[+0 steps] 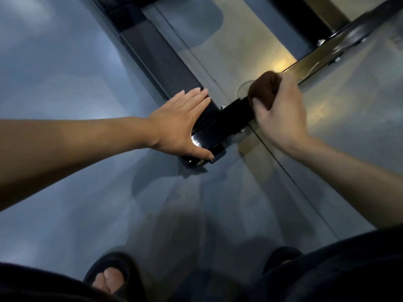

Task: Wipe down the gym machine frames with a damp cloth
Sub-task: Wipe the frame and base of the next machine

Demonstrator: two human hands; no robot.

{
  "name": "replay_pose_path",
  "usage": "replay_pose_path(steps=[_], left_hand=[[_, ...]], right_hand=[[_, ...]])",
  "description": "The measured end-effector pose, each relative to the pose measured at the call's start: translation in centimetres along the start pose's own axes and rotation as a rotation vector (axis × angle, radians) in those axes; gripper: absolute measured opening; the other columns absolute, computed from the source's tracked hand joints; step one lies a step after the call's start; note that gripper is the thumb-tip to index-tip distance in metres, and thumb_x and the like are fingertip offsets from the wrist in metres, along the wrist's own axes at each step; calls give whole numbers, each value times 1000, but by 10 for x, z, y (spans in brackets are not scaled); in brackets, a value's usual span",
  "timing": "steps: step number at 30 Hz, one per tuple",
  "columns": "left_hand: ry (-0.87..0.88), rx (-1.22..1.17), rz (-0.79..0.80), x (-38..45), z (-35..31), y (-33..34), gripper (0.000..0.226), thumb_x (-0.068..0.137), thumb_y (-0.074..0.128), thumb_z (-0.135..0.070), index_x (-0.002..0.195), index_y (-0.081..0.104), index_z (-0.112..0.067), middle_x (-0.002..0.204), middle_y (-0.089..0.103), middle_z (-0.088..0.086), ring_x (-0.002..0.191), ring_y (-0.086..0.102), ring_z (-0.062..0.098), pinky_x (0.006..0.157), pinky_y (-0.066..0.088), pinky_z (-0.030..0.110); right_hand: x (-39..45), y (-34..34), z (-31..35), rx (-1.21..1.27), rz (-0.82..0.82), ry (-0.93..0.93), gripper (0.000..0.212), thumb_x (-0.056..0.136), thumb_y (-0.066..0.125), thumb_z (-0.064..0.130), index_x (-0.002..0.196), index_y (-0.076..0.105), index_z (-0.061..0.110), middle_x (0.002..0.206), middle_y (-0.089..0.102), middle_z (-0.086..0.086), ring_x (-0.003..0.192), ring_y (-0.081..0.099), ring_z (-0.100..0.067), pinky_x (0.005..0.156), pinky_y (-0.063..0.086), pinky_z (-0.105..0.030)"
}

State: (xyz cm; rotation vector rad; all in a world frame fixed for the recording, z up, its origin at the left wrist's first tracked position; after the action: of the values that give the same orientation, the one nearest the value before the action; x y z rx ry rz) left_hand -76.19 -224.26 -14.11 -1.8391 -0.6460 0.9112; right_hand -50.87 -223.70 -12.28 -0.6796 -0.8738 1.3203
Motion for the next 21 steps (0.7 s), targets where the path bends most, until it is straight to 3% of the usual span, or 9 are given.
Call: replay_pose_path(steps=[4,9,12,16,21], left_hand=[[-10,13,0,-3,0,2,145,59,30,-106,164,-4,-14,172,-13,1,157,-18,14,127,-10,38],[-11,14,-6,-2,0,3,143,60,30,-106,164,-4,-14,172,-12,1,157,-18,14,125,-15,35],[6,-9,-28,0,0,1,135,60,34,-105,165,3,-26,173,-6,3,158,-12,17,126,-12,37],[7,-39,-24,-2,-1,1,126,61,37,-103,163,7,-36,172,-4,3,158,-13,18,127,-10,40],[-45,-91,-24,5,-12,-3,117,59,31,-101,160,18,-44,171,1,-1,157,-8,22,128,-4,48]], right_hand=[[-50,-2,8,33,87,-102,48,92,73,28,133,53,14,125,60,-8,113,58,-28,89,44,-34],[6,-15,-18,-69,-16,84,52,92,69,32,136,50,12,132,58,-8,121,56,-30,99,48,-42],[-1,-5,0,-51,24,-31,52,91,69,28,135,52,7,129,58,-15,117,56,-36,98,47,-44],[-41,-8,2,-20,154,-117,52,93,72,30,138,51,13,130,57,-8,118,57,-30,93,47,-40],[22,-23,-25,-129,20,78,54,93,69,32,139,48,12,134,56,-9,122,55,-30,96,46,-39]])
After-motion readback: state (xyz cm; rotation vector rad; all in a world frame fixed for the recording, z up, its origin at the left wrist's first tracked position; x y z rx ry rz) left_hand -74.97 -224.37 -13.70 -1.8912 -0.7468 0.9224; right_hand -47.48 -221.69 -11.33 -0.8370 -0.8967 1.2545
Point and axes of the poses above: each hand's wrist, its own x-axis towards the middle knuckle, its own y-axis out of the palm, z = x × y, the point moved 1 cm from there along x, towards the middle knuckle
